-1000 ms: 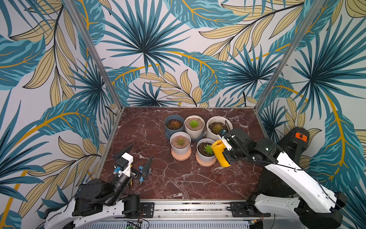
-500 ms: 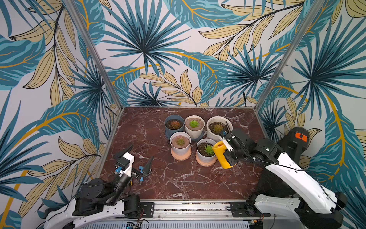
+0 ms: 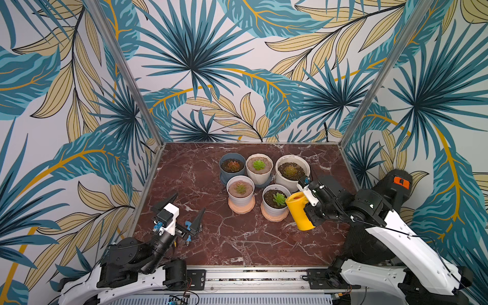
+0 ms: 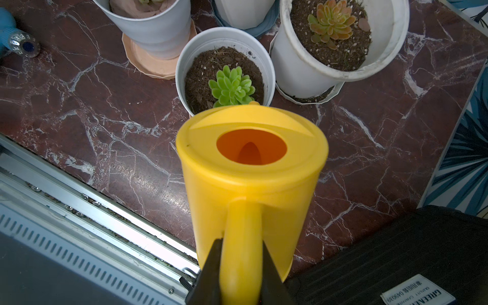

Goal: Water the succulent around the soil edge
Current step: Water the soil of the potted plant with water.

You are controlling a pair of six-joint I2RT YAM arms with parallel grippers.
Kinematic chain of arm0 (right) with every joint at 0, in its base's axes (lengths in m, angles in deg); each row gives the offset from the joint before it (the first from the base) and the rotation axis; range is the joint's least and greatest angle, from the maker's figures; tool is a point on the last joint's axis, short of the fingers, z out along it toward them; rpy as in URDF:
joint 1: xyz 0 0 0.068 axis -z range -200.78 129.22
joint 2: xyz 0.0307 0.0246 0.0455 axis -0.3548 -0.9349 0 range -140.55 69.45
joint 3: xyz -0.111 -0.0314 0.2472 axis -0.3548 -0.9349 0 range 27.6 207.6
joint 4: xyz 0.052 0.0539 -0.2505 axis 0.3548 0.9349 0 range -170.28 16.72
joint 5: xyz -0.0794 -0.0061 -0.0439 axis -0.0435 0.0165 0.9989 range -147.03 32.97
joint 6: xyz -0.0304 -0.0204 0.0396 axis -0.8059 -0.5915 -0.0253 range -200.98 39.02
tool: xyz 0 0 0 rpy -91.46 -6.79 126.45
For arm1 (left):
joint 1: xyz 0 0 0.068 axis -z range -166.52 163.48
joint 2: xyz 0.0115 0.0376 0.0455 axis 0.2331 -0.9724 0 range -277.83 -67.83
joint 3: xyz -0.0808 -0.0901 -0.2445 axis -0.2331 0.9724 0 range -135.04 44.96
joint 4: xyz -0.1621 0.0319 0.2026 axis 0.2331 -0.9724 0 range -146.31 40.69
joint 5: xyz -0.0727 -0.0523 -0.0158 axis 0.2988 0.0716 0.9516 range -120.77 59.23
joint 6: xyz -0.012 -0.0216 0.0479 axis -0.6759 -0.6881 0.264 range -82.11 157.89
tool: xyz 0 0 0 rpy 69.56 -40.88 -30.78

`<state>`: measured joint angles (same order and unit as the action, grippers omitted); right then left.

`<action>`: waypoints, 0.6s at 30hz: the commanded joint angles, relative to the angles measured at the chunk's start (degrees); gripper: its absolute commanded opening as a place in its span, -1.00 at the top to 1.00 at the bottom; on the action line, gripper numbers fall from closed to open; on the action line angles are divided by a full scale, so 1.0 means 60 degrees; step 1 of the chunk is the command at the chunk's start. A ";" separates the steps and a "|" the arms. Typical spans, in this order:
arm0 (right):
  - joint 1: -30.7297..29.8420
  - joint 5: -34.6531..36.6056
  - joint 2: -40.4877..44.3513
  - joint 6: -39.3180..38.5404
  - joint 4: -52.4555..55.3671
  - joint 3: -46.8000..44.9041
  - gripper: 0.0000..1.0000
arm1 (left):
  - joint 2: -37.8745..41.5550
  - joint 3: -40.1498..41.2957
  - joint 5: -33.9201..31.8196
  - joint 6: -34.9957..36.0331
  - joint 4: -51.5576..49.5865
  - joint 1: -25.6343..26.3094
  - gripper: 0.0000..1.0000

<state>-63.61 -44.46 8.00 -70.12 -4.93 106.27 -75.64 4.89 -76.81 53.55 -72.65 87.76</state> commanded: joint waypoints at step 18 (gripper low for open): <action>0.0026 -0.0622 0.0171 0.0177 0.0287 0.0230 1.00 | -0.0077 0.0091 0.0077 0.0006 0.0097 -0.0047 -1.00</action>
<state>-63.61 -46.60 8.05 -69.91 -3.86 106.47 -75.64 4.89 -76.79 53.55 -72.65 87.68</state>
